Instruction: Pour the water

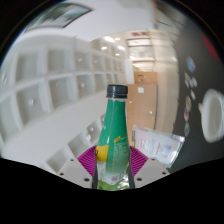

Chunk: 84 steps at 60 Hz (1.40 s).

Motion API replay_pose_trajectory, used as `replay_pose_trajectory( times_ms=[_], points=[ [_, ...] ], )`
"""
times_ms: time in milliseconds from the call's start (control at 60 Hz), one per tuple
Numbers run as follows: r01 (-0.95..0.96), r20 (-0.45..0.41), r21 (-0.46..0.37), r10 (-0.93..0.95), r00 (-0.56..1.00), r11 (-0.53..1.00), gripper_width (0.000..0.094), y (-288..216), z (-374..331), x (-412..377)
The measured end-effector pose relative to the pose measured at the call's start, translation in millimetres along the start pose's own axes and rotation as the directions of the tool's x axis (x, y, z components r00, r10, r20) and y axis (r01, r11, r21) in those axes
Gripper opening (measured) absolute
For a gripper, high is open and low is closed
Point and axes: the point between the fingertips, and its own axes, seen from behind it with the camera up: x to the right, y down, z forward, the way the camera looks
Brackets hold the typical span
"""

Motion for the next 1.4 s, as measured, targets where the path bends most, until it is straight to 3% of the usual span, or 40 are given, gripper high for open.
replay_pose_trajectory(
  times_ms=[117,250,350,450,617,750,867,900,1000,1133,1200,1250,1400],
  points=[
    [0.469,0.005,0.009,-0.469,0.883,0.883,0.0418,-32.6,2.2,-61.6],
    [0.884,-0.114,0.015,-0.878,0.466,0.467,0.0418,-93.4,-7.2,-105.6],
    [0.987,-0.222,-0.093,-0.969,0.109,0.132,0.0419,-158.1,-19.8,-97.5],
    [0.969,-0.275,-0.247,-0.957,-0.097,-0.027,0.0417,-200.5,-27.3,-33.8],
    [0.86,-0.249,-0.509,-0.948,-0.199,-0.048,0.0418,-239.6,-91.9,89.5],
    [0.781,-0.276,-0.623,-0.945,-0.174,0.038,0.0417,-252.5,-133.2,169.3],
    [0.743,-0.325,-0.659,-0.935,-0.141,0.117,0.0425,-266.5,-162.1,213.0],
    [0.774,-0.33,-0.624,-0.934,-0.134,0.109,0.0418,-262.3,-164.1,210.3],
    [0.768,-0.339,-0.63,-0.93,-0.139,0.115,0.0431,-263.5,-168.0,216.4],
    [0.744,-0.327,-0.661,-0.93,-0.166,0.1,0.0596,-263.9,-170.2,214.0],
    [0.708,-0.342,-0.693,-0.927,-0.152,0.139,0.0882,-259.8,-177.4,215.9],
    [0.691,-0.362,-0.705,-0.919,-0.157,0.159,0.0832,-259.9,-187.0,206.4],
    [0.653,-0.387,-0.742,-0.893,-0.23,0.153,0.0862,-240.2,-221.4,159.3]
  ],
)
